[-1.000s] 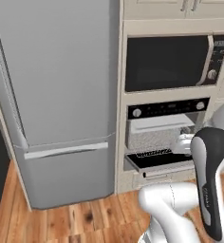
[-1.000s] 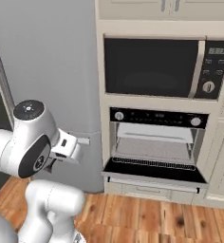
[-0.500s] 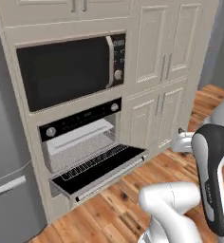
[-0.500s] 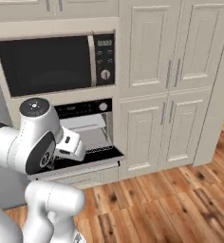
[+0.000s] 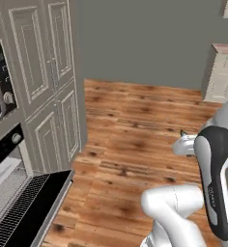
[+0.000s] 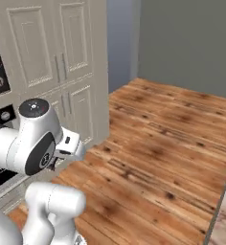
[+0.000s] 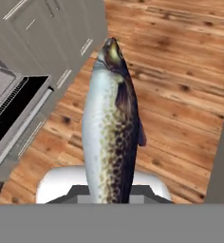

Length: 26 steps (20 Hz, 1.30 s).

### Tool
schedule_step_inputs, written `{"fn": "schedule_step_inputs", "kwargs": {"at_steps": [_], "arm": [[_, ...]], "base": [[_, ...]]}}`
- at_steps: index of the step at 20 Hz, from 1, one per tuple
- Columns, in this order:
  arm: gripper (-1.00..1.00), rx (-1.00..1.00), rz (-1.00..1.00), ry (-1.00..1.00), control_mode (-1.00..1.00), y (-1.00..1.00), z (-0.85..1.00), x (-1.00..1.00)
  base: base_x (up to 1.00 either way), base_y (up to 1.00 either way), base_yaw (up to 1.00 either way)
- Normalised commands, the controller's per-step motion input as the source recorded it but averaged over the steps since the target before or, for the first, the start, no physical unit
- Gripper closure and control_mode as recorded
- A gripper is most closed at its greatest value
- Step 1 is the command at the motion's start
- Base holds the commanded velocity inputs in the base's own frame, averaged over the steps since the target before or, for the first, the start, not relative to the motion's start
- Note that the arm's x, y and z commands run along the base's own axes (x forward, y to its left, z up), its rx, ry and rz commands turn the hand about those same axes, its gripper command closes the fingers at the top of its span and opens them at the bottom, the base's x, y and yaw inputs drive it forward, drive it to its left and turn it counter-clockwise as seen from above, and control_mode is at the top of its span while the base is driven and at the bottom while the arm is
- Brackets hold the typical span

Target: Take the fish from the oven and place it on the plate on the counter.

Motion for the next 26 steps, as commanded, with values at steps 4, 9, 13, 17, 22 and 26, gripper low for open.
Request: {"fn": "schedule_step_inputs", "kwargs": {"at_steps": [4,9,13,17,22,26], "arm": [[1.00,0.00,0.00,0.00,1.00,0.00,0.00,0.00],[1.00,0.00,0.00,0.00,1.00,0.00,0.00,0.00],[1.00,0.00,0.00,0.00,1.00,0.00,0.00,0.00],[1.00,0.00,0.00,0.00,1.00,0.00,0.00,0.00],[1.00,0.00,0.00,0.00,1.00,0.00,0.00,0.00],[1.00,0.00,0.00,0.00,1.00,0.00,0.00,0.00]], "base": [[0.00,0.00,-1.00],[0.00,0.00,-1.00],[0.18,0.19,-0.90],[0.69,0.59,-0.38],[0.83,0.62,-0.33],[0.71,0.56,-0.58]]}}
